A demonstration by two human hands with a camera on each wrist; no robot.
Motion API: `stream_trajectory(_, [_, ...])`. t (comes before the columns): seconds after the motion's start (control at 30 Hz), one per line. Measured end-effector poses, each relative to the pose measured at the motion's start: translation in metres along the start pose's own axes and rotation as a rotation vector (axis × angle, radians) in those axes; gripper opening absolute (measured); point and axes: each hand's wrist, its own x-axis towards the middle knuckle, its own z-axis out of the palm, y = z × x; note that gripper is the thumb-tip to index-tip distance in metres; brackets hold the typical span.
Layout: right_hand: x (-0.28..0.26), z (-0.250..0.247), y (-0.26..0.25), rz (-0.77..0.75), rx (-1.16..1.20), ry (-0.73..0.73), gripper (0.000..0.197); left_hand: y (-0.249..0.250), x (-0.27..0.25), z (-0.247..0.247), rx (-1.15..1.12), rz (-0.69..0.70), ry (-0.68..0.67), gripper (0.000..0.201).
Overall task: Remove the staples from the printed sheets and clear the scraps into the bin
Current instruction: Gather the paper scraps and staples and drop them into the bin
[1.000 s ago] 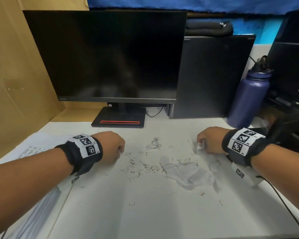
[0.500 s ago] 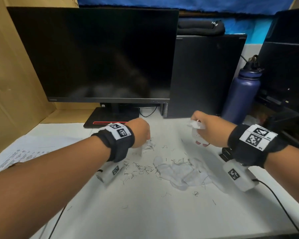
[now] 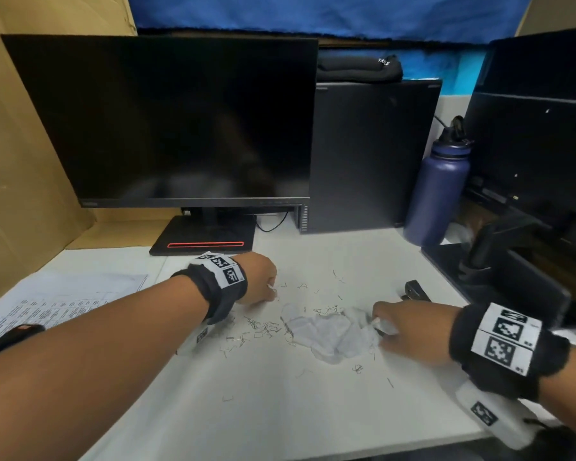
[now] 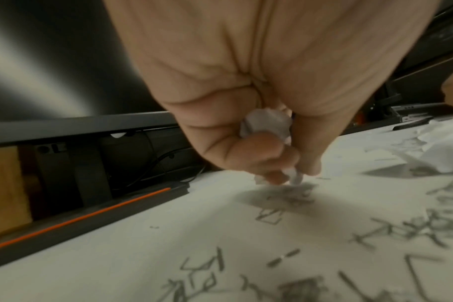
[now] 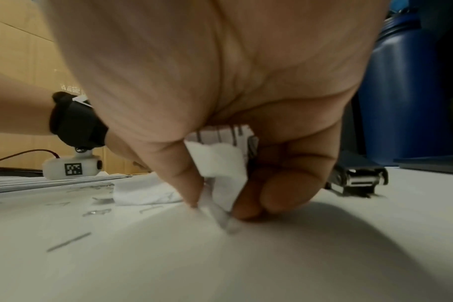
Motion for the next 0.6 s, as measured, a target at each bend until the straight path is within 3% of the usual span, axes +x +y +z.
stream_trajectory(0.17, [0.004,-0.013,0.006,0.01,0.036,0.103,0.018,-0.007,-0.022,-0.013,-0.097,-0.017,0.099,0.023])
stream_trajectory(0.37, [-0.006,-0.035,0.003,0.101,0.294,0.296,0.014,0.005,-0.044,-0.018,-0.245,-0.051,0.041,0.021])
stream_trajectory(0.47, [-0.006,-0.035,-0.002,0.129,0.342,0.384,0.012,0.022,-0.051,-0.017,-0.191,0.029,-0.043,0.042])
stream_trajectory(0.6, [-0.004,-0.033,-0.008,0.101,0.434,0.522,0.007,0.049,-0.057,-0.01,-0.085,0.137,-0.058,0.041])
